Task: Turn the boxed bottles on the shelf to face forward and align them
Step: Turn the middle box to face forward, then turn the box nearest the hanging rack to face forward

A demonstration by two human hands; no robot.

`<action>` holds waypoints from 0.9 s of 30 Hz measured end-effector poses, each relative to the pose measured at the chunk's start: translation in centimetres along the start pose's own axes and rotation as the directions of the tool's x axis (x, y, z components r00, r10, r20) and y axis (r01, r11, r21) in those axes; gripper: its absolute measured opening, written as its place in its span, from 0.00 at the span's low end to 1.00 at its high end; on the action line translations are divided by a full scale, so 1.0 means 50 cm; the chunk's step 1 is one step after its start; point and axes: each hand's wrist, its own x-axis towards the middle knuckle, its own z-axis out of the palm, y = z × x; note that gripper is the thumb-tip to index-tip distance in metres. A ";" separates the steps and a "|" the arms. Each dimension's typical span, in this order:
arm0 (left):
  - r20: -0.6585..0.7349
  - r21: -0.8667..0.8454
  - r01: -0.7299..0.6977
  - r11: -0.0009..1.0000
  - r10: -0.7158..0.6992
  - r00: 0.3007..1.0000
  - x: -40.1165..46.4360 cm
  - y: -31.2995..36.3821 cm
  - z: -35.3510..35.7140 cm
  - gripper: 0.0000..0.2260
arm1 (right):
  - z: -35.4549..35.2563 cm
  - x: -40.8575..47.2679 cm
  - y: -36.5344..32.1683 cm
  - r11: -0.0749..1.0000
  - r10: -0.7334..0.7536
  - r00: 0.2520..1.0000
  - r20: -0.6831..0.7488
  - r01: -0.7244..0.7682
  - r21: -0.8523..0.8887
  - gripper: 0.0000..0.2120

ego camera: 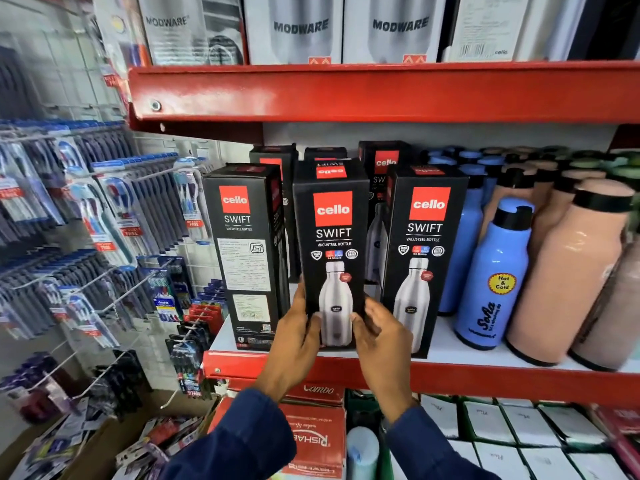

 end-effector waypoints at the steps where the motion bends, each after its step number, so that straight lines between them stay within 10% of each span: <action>1: 0.012 -0.001 0.007 1.000 -0.007 1.000 0.003 -0.005 0.003 0.27 | 0.004 -0.001 0.006 1.000 0.011 1.000 0.004 -0.011 -0.012 0.19; 17: -0.012 0.060 0.033 0.998 -0.033 0.999 -0.004 0.003 -0.004 0.18 | 0.012 -0.012 0.031 0.996 0.000 0.998 -0.061 -0.005 -0.087 0.19; 22: -0.318 0.142 0.037 0.989 0.010 0.948 -0.071 0.017 -0.061 0.13 | 0.003 -0.048 -0.014 0.984 -0.176 0.949 -0.260 0.173 -0.034 0.15; 27: -0.614 0.219 0.111 0.969 0.048 0.788 -0.067 0.014 -0.113 0.19 | 0.056 -0.058 -0.080 0.977 -0.203 0.975 0.094 0.196 0.081 0.19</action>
